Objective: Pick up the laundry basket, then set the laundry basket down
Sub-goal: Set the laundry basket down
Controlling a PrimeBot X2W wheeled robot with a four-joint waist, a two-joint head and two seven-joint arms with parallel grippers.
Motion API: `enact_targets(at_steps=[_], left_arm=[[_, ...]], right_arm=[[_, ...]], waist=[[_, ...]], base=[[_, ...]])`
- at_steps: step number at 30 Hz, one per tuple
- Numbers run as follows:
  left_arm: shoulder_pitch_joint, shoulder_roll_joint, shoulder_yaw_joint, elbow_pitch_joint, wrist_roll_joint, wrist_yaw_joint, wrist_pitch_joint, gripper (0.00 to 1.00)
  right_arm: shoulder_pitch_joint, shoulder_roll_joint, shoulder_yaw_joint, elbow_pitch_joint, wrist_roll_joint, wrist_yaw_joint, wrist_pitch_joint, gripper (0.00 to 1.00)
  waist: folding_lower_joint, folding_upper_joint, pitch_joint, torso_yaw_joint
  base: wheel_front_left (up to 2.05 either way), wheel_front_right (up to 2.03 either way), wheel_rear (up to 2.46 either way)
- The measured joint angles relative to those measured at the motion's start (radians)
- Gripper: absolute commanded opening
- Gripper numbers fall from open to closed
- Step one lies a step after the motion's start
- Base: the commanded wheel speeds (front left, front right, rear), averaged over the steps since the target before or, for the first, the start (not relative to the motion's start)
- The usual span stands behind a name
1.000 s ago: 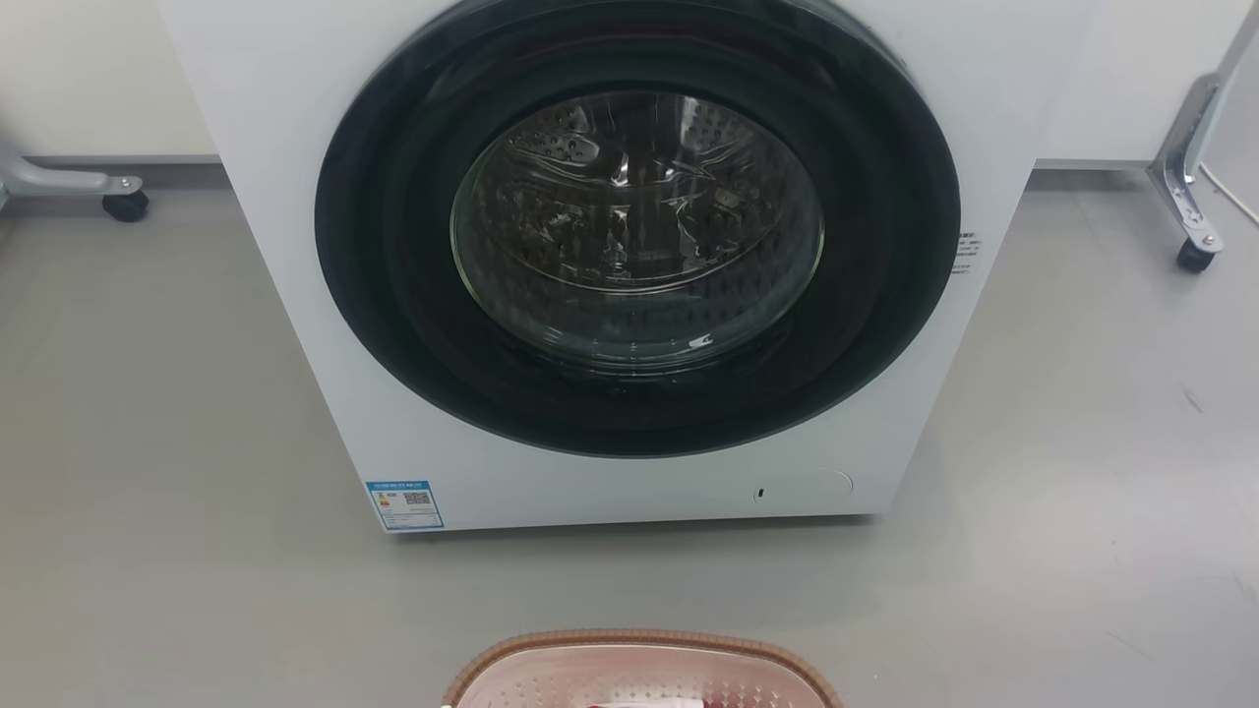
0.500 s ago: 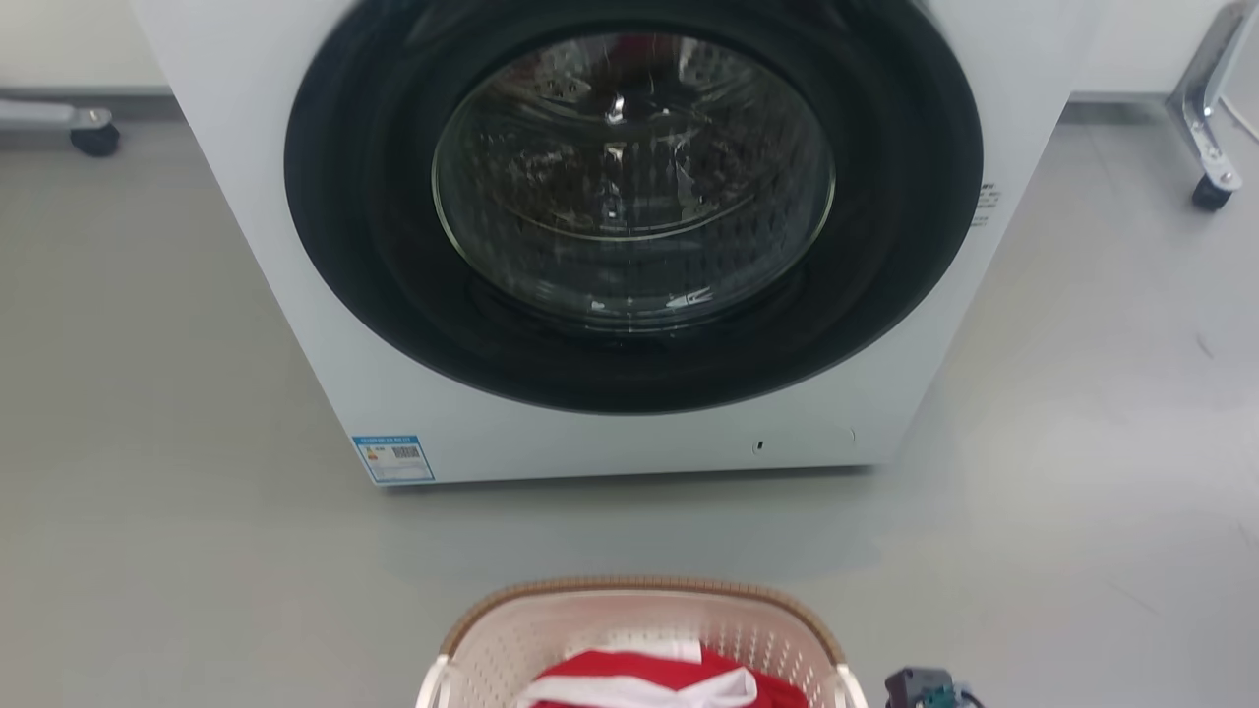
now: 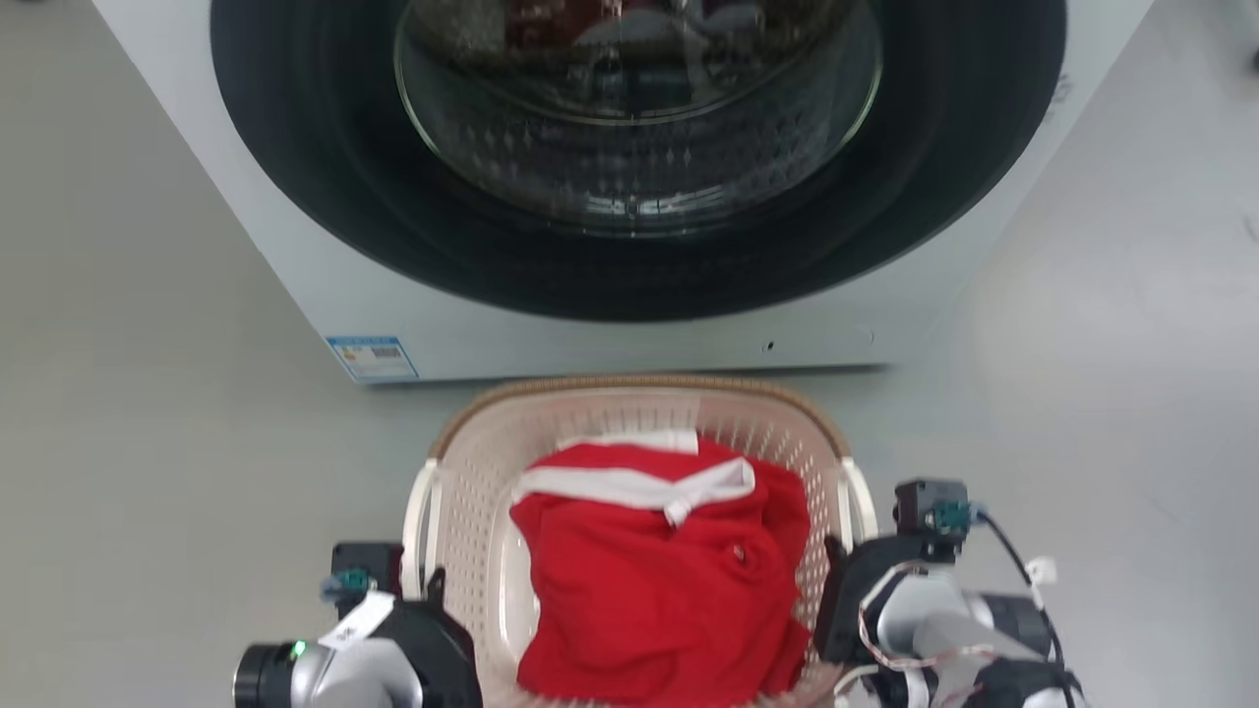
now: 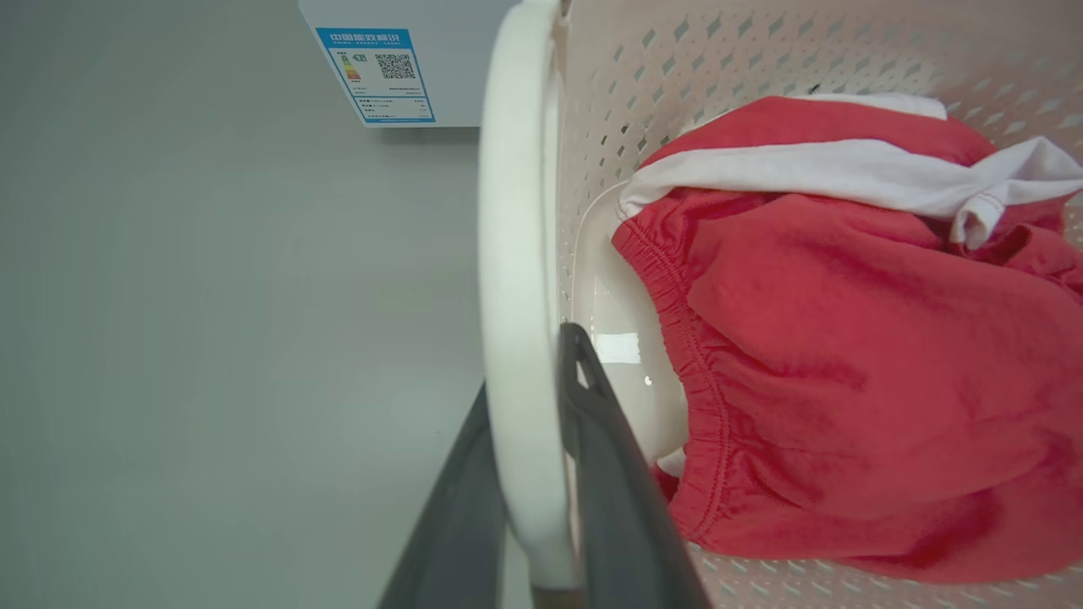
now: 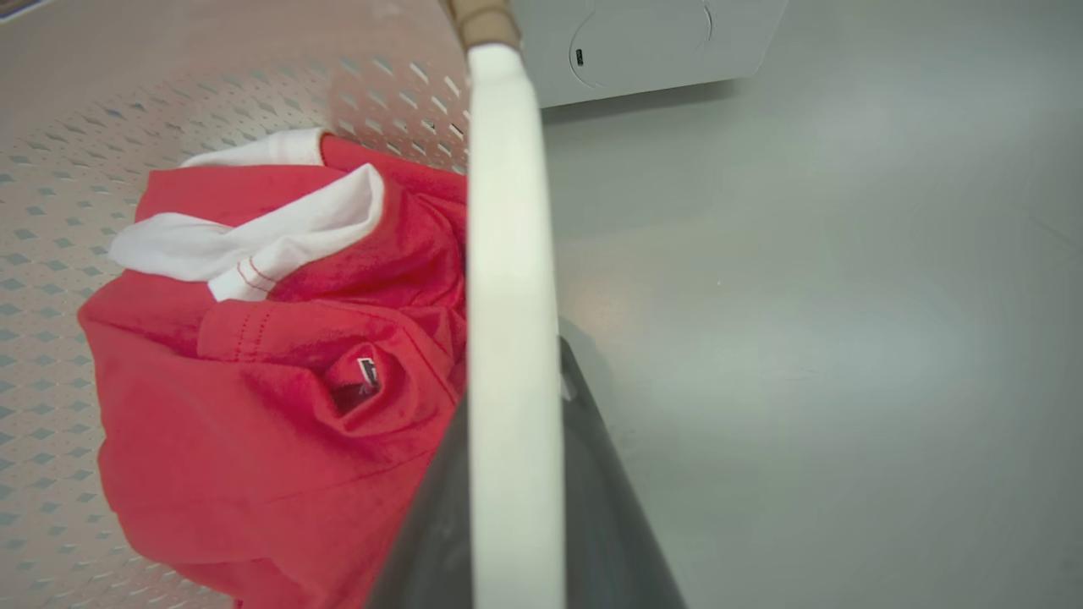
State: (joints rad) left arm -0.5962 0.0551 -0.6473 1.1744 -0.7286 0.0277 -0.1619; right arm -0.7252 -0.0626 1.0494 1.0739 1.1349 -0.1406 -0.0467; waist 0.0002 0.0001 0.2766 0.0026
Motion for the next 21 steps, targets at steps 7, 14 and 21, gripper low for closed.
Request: enact_targets(at_steps=[7,14,21], left_arm=[[-0.09,0.001,0.009,-0.019,0.006,0.009,-0.021,0.0],[-0.152,0.0,0.014,-0.026,0.009,0.016,-0.026,0.0],[-0.222,-0.002,0.016,-0.034,0.01,0.018,-0.033,0.0]], right_arm=[[-0.113,0.0,-0.015,0.029,-0.013,0.001,-0.028,0.0],[-0.184,-0.002,-0.014,0.052,-0.038,0.002,-0.046,0.0],[-0.252,-0.011,-0.014,0.067,-0.052,0.006,-0.062,0.0]], waist=[[0.0,0.0001,0.099,0.009],[0.0001,0.0001,0.201,0.022],[0.0,0.0001,0.303,0.038]], base=[[0.0,0.0,0.0],[0.0,0.0,0.0],[0.0,0.0,0.0]])
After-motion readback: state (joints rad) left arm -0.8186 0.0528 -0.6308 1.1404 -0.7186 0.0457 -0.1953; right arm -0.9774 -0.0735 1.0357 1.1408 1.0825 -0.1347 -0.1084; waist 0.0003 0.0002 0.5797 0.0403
